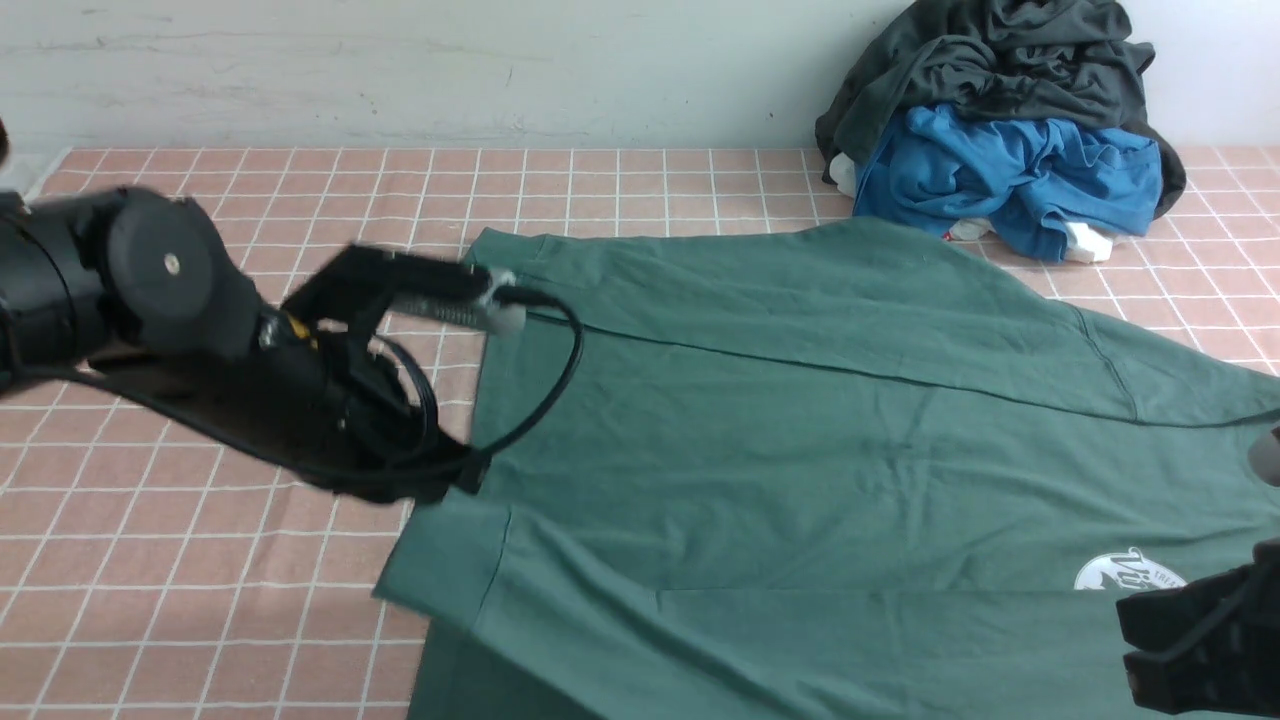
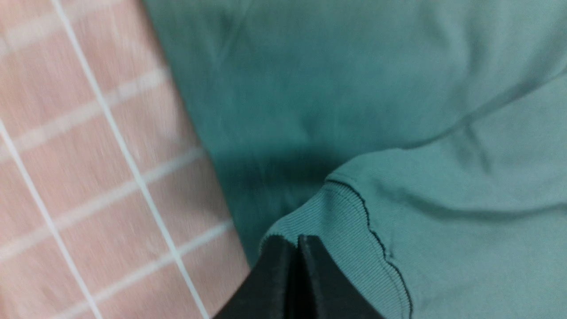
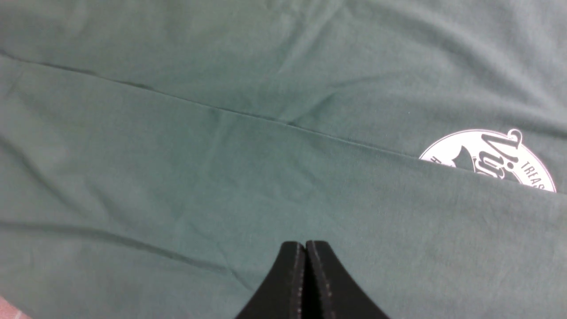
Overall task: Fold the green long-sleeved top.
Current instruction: Use the left arm to drag and place the cuff at the centered position on the left edge of the fabric, then use the left arm to clamp the cuff farthest from it
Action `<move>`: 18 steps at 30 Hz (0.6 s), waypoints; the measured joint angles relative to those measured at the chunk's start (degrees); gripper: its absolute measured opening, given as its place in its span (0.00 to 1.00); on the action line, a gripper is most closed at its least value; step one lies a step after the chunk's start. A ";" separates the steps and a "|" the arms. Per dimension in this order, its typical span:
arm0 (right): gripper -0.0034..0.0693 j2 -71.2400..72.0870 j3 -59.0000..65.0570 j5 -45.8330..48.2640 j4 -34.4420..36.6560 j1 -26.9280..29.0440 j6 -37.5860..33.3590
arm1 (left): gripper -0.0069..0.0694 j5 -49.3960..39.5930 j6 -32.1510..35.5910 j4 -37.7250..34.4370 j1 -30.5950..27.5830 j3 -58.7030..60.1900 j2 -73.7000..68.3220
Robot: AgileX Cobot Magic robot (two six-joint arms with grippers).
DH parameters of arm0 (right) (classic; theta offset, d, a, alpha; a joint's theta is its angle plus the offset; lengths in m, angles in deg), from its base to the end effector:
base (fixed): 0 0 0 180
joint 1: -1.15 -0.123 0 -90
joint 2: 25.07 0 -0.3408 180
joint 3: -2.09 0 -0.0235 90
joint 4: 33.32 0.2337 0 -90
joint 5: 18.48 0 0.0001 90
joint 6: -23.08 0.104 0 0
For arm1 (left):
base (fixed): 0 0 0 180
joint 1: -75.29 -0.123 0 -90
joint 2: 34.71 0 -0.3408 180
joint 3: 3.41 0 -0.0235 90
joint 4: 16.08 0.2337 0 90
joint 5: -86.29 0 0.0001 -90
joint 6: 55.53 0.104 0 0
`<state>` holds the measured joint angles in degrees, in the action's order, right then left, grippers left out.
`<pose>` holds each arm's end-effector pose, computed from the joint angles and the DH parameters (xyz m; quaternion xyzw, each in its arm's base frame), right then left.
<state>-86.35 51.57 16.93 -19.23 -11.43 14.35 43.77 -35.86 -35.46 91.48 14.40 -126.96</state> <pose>0.1154 0.0408 0.2763 -0.1019 0.9470 0.1067 0.2853 0.2721 -0.1033 0.3168 0.2058 0.9399 -0.1328 0.2378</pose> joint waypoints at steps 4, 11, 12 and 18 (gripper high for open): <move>0.03 0.00 0.00 -0.26 -0.46 0.00 0.00 | 0.09 1.77 0.87 1.26 0.18 -7.40 0.43; 0.03 0.00 0.00 -0.68 -0.61 0.00 0.00 | 0.09 3.80 0.36 5.61 0.11 -17.68 -13.22; 0.03 0.00 0.00 -0.68 -0.61 0.00 0.00 | 0.09 3.75 0.16 6.04 0.02 -18.53 -14.96; 0.03 0.00 0.00 -1.08 -0.63 0.00 0.00 | 0.28 1.31 -2.11 7.91 -2.13 -29.39 -28.36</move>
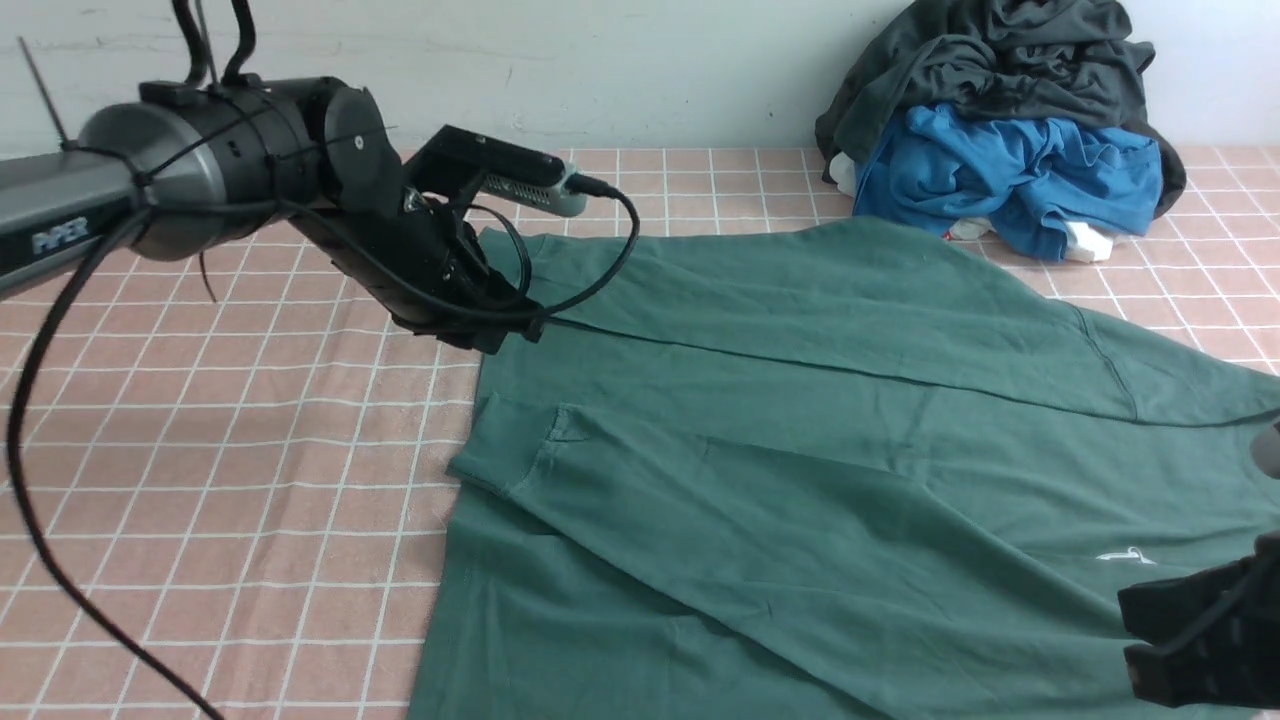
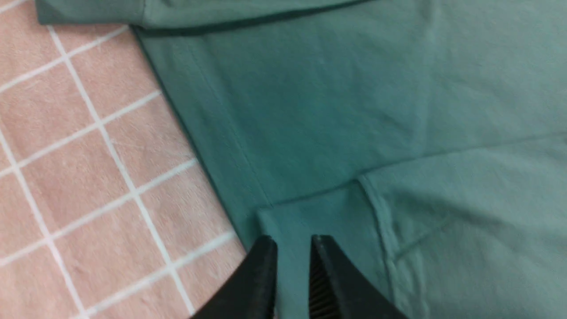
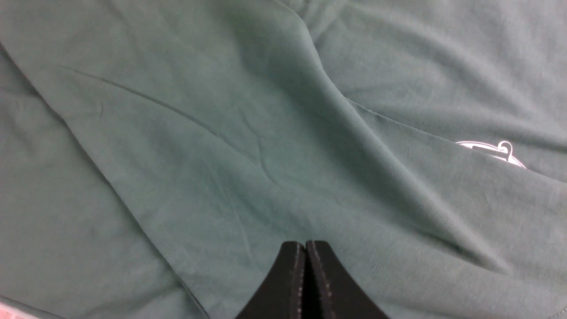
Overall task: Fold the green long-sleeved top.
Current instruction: Use the left arm to clamp the cuff farthest from it, then use the left arm to drag and drop the cuff onto the cuff closest to the left arm
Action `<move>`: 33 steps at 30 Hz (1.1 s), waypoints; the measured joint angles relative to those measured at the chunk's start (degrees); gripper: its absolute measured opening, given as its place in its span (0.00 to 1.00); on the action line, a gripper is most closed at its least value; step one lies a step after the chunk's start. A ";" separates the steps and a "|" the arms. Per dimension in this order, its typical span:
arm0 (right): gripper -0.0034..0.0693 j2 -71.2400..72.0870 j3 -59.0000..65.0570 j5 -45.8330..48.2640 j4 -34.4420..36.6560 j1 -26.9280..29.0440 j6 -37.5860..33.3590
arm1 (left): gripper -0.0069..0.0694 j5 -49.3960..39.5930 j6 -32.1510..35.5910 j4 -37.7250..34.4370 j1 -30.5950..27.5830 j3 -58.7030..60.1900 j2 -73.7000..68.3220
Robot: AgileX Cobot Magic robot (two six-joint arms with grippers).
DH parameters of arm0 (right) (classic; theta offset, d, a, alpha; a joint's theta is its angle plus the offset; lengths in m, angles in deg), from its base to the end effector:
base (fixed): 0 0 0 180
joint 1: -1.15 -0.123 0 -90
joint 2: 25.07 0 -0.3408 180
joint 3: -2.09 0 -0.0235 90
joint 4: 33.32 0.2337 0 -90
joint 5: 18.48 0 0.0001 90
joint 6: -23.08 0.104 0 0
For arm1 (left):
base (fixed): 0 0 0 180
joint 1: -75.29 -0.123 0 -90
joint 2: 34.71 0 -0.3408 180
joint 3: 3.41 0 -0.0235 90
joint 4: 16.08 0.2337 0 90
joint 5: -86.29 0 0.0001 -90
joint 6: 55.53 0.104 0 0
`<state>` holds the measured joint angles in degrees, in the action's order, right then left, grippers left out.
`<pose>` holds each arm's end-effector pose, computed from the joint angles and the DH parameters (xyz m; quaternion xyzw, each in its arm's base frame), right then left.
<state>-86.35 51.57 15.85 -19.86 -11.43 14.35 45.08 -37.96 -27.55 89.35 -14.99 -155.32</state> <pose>0.1172 0.0402 0.2772 -0.1039 0.9444 0.1020 0.2946 0.4372 -0.1236 0.2733 0.2084 0.9404 -0.0751 0.2579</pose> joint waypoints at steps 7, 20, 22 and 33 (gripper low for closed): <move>0.03 0.00 0.00 -1.55 -0.67 0.00 0.00 | 0.67 -3.90 -8.12 0.00 -5.44 -23.27 -14.84; 0.03 0.00 0.06 -1.96 -3.04 0.00 0.00 | 0.30 -6.89 -10.02 1.69 -6.70 -46.71 -34.89; 0.03 0.00 0.06 -1.96 -3.04 0.00 0.00 | 0.16 -9.93 -8.52 1.84 -6.64 -47.78 -34.58; 0.03 0.55 0.06 -1.96 -3.04 0.00 0.00 | 0.10 -28.76 -6.36 1.08 -5.17 -44.11 -14.92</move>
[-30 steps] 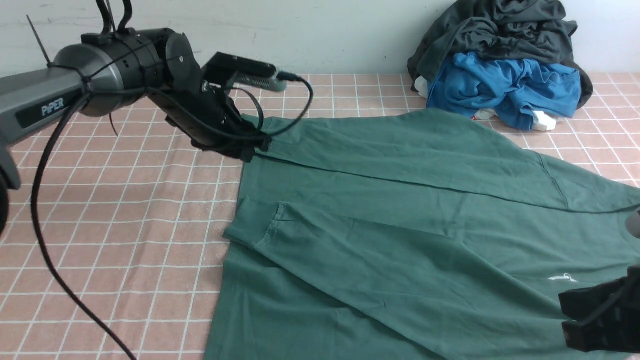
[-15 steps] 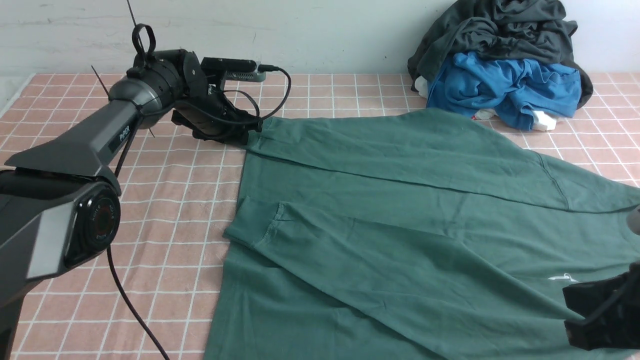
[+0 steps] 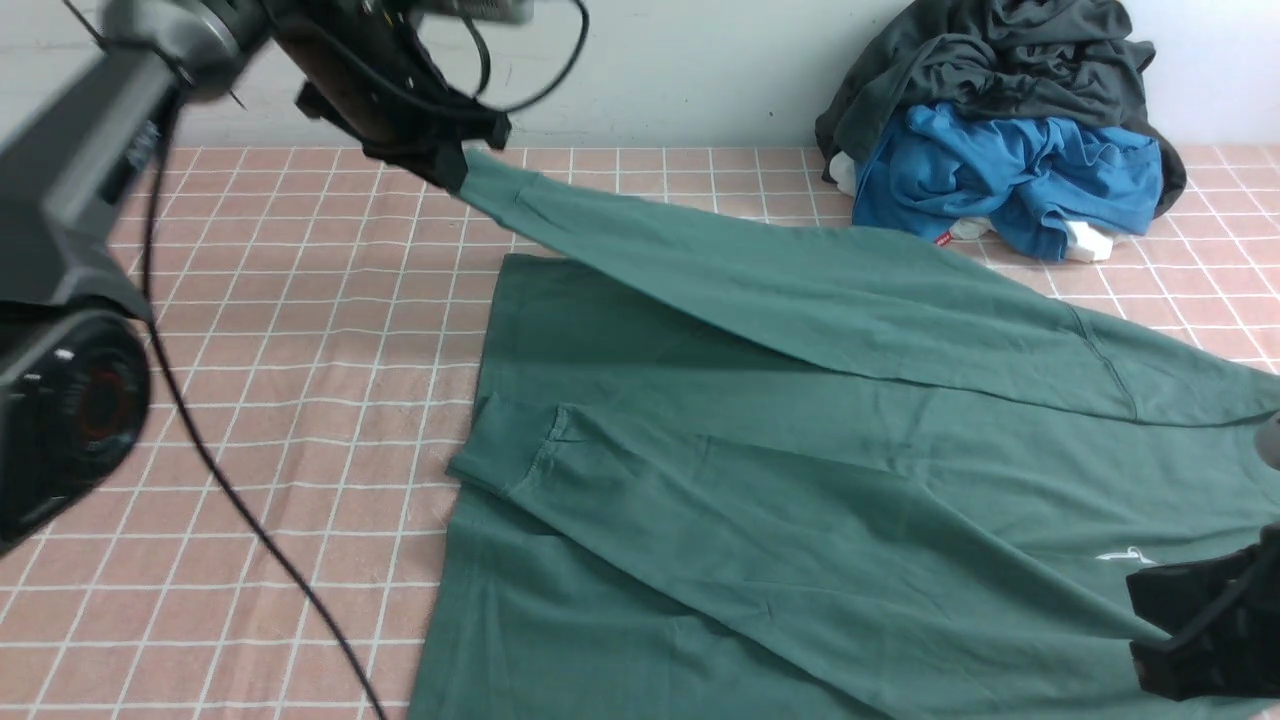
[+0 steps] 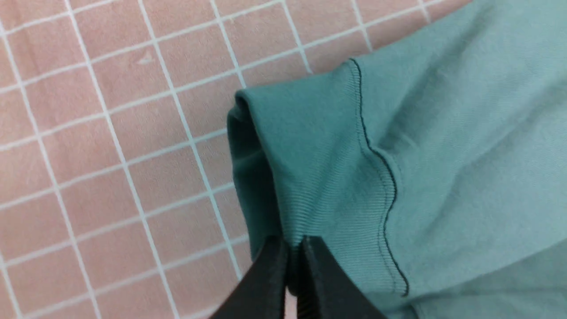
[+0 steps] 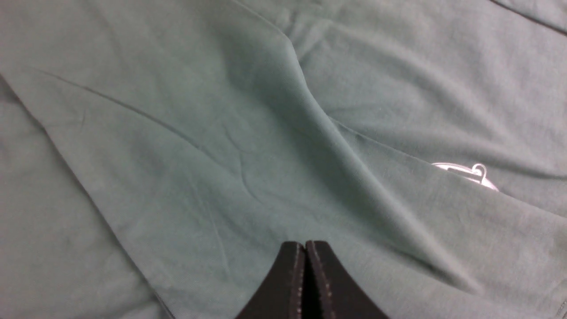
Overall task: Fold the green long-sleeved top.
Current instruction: Use the left arm to drag and drop the cuff onto the cuff closest to the left arm
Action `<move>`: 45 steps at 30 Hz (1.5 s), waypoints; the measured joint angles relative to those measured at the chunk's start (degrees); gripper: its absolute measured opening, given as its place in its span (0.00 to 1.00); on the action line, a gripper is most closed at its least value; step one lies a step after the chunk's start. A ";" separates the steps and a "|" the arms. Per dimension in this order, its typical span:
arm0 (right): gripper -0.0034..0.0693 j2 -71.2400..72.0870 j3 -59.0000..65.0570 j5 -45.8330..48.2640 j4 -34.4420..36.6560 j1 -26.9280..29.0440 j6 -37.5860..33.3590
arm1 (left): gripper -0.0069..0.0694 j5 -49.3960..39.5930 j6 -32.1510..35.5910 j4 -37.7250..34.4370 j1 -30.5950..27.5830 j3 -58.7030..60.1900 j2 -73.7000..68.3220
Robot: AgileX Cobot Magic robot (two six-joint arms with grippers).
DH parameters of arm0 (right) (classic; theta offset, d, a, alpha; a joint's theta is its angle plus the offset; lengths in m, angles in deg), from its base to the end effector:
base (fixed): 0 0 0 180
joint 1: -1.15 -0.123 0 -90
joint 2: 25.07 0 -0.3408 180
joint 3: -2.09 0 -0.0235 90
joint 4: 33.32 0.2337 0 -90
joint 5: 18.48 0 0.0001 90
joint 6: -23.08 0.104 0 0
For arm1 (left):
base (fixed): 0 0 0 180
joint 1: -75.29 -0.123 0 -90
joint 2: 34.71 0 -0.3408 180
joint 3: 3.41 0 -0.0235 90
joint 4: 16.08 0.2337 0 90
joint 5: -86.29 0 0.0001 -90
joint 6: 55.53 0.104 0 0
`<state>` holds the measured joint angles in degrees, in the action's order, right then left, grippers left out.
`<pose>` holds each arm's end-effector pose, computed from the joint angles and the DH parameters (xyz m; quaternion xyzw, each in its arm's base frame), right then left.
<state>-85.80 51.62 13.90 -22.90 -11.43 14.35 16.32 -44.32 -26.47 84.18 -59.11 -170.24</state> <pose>0.1189 0.0369 0.2795 -0.1183 0.9377 0.0813 0.3164 0.5120 -0.0979 0.3378 0.1601 0.9481 -0.0849 0.2612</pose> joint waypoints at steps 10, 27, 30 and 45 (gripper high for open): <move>0.03 5.43 0.00 0.38 -2.83 0.00 0.00 | 0.10 5.04 1.22 -0.44 6.88 50.15 21.78; 0.26 -24.34 -26.77 10.95 -7.74 10.33 8.74 | 0.10 16.21 1.20 -0.93 9.69 57.02 23.65; 0.38 -33.39 -33.76 10.95 -7.95 12.84 8.74 | 0.10 16.21 1.20 -0.93 9.69 57.02 23.65; 0.50 -68.51 -60.21 17.68 -17.25 14.44 16.42 | 0.10 16.45 1.21 -0.95 9.69 57.02 23.65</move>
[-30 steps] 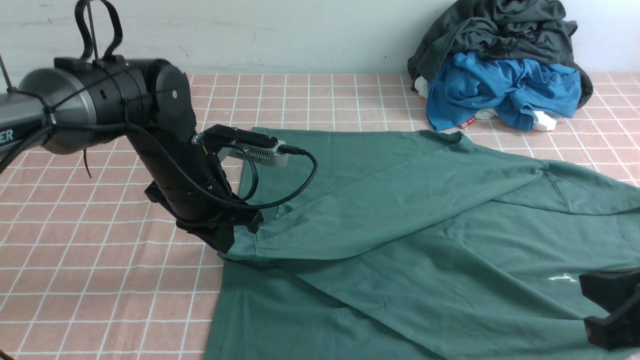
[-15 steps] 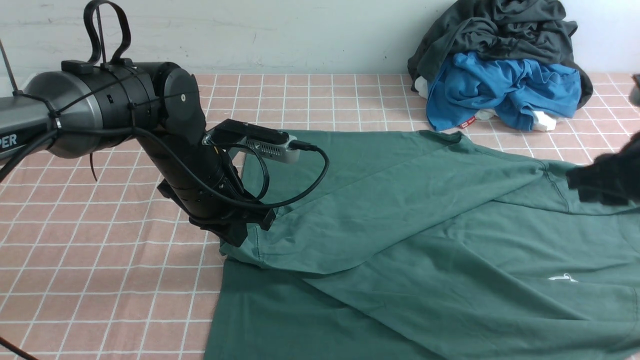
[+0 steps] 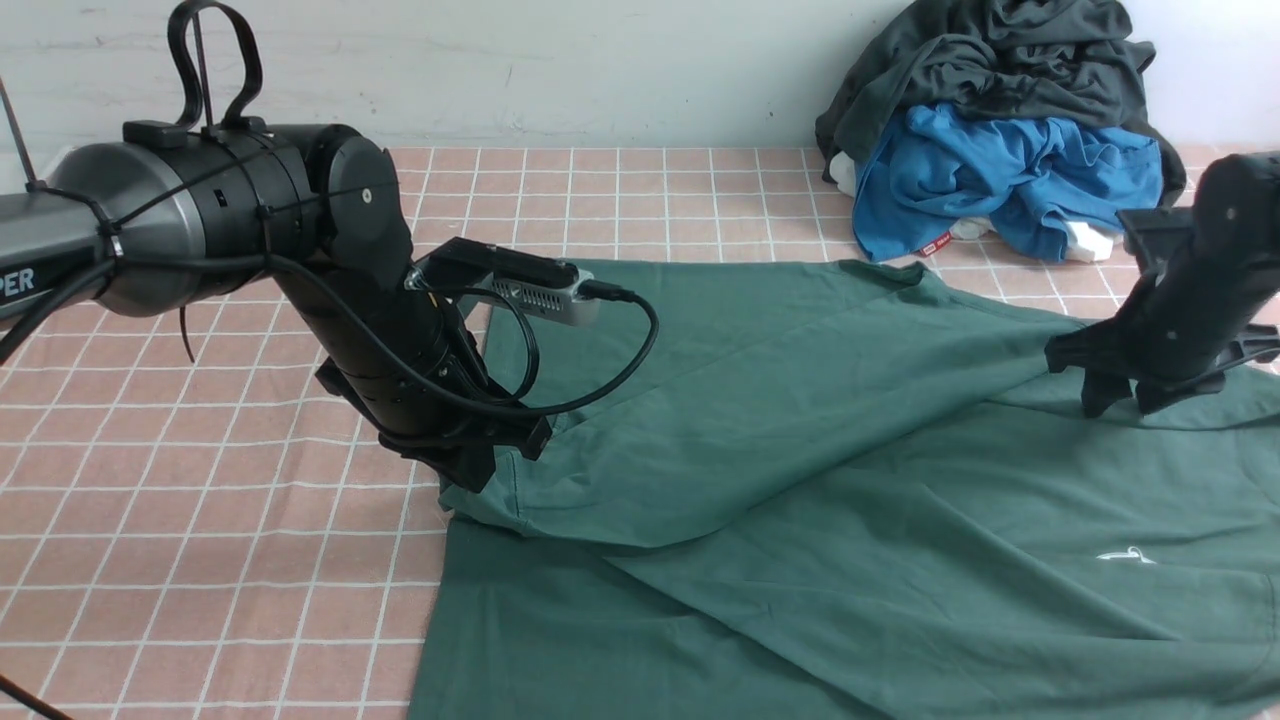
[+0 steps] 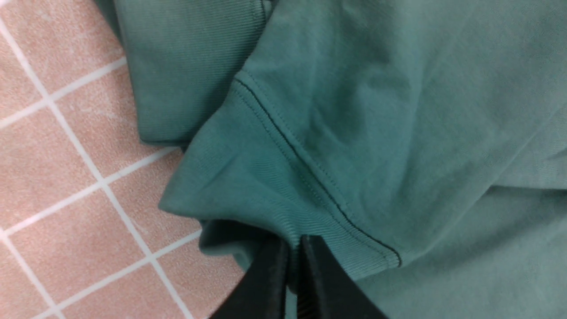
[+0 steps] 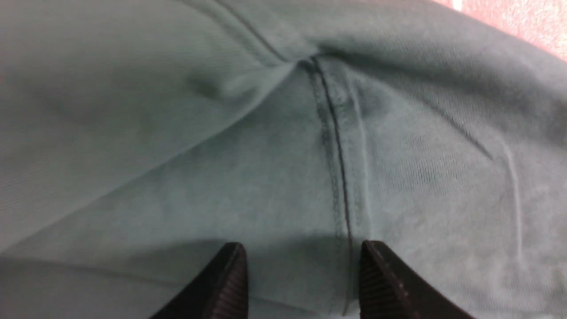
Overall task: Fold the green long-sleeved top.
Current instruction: Use the left arm to drag and drop the cuff onto the cuff closest to the left arm, then use both arms simultaneously to clamp the lower edge of the clothing fabric
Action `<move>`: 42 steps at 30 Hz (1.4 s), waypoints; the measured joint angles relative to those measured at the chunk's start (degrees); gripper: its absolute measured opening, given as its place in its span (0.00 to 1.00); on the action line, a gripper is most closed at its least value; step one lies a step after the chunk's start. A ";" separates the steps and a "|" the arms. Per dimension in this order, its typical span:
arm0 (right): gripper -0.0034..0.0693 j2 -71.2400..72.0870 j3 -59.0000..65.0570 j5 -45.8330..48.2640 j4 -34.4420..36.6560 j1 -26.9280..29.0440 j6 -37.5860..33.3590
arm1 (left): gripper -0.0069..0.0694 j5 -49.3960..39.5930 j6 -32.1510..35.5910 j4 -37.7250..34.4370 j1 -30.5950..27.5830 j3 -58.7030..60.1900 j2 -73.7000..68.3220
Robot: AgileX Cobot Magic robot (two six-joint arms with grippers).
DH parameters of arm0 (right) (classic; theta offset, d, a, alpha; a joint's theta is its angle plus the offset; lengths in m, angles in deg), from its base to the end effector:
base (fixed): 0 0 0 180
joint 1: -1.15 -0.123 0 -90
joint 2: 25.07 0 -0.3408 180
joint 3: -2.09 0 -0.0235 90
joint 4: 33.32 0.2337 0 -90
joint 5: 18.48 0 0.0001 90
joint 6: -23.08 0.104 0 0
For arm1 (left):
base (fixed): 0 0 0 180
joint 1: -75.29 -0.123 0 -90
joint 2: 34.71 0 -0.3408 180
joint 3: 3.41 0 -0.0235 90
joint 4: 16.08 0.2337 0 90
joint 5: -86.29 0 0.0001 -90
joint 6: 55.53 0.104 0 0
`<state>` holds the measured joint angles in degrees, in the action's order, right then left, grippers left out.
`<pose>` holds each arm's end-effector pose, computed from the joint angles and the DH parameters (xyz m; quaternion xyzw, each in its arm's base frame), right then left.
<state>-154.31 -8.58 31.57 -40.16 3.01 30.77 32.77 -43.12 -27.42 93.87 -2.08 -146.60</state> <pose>0.4522 -0.0242 0.1943 0.0492 0.9926 -0.0442 0.1013 0.3507 -0.1352 0.2689 0.2167 0.9657 -0.0918 0.1101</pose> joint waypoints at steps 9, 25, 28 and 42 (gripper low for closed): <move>0.10 -1.64 -3.27 2.79 -2.26 0.00 -4.00 | 0.10 2.13 0.05 0.00 0.00 0.00 0.00; 0.05 2.47 -6.10 7.75 -10.65 2.79 -4.46 | 0.11 2.08 -0.01 1.35 0.00 -0.56 3.75; 0.07 2.47 -6.10 8.61 -9.82 3.08 -4.48 | 0.15 0.82 -0.01 1.52 0.00 -0.56 3.70; 0.34 14.22 -6.05 15.88 -0.08 2.93 -6.24 | 0.64 -6.16 -0.01 1.89 2.05 0.89 12.87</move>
<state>-140.09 -14.63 47.45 -40.24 5.94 24.53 26.61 -43.12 -25.53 95.91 -1.19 -133.73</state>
